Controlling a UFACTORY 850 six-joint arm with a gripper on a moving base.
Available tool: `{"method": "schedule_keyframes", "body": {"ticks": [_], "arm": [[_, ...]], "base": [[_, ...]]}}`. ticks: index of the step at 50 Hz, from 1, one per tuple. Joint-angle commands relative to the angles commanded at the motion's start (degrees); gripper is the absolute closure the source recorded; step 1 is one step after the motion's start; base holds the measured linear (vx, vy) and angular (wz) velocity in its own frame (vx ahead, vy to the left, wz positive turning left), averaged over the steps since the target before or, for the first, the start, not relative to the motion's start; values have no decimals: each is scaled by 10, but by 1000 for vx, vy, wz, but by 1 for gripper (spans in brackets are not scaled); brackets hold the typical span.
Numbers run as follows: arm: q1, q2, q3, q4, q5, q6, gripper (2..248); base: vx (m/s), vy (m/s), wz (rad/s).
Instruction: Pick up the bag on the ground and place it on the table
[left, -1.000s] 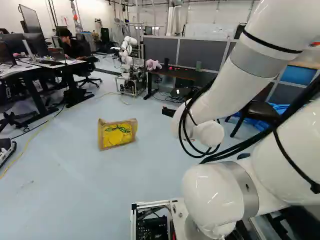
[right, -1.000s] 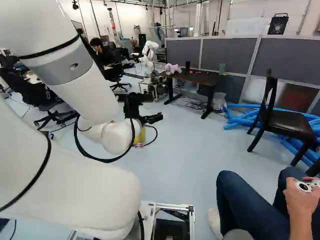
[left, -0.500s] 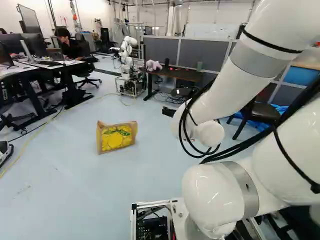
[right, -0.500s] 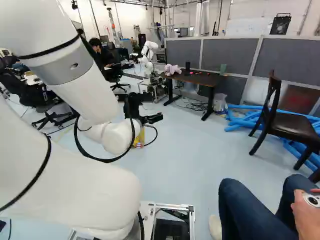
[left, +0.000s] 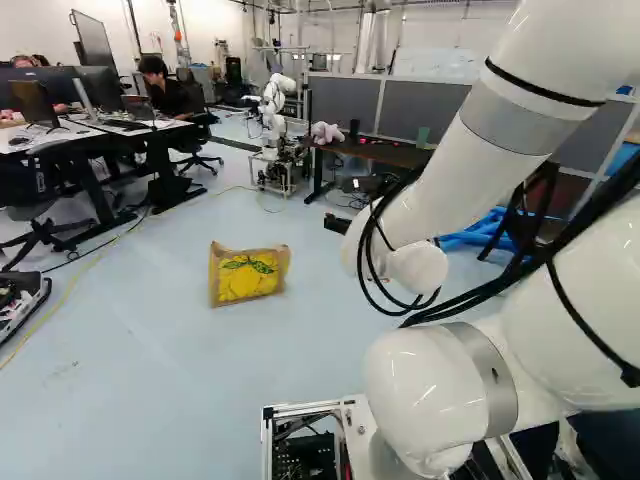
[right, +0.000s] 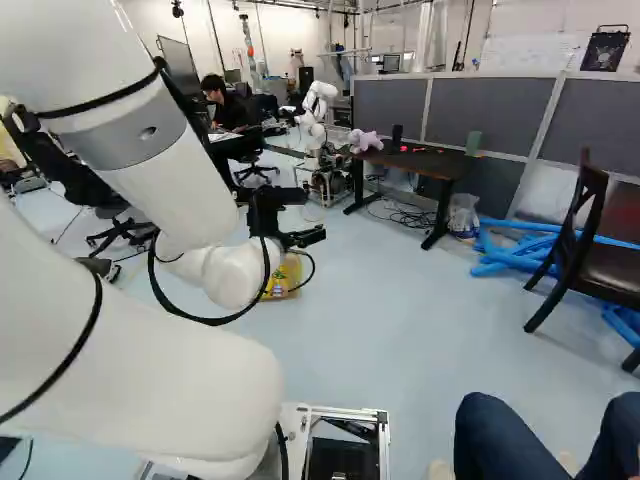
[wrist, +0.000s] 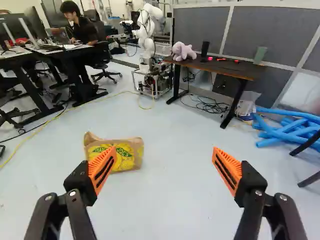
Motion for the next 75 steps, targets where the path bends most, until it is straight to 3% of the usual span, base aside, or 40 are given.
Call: {"method": "schedule_keyframes", "body": {"ticks": [75], "arm": [[0,0,0,0,0,0,3]], "base": [[159,48,216]]}}
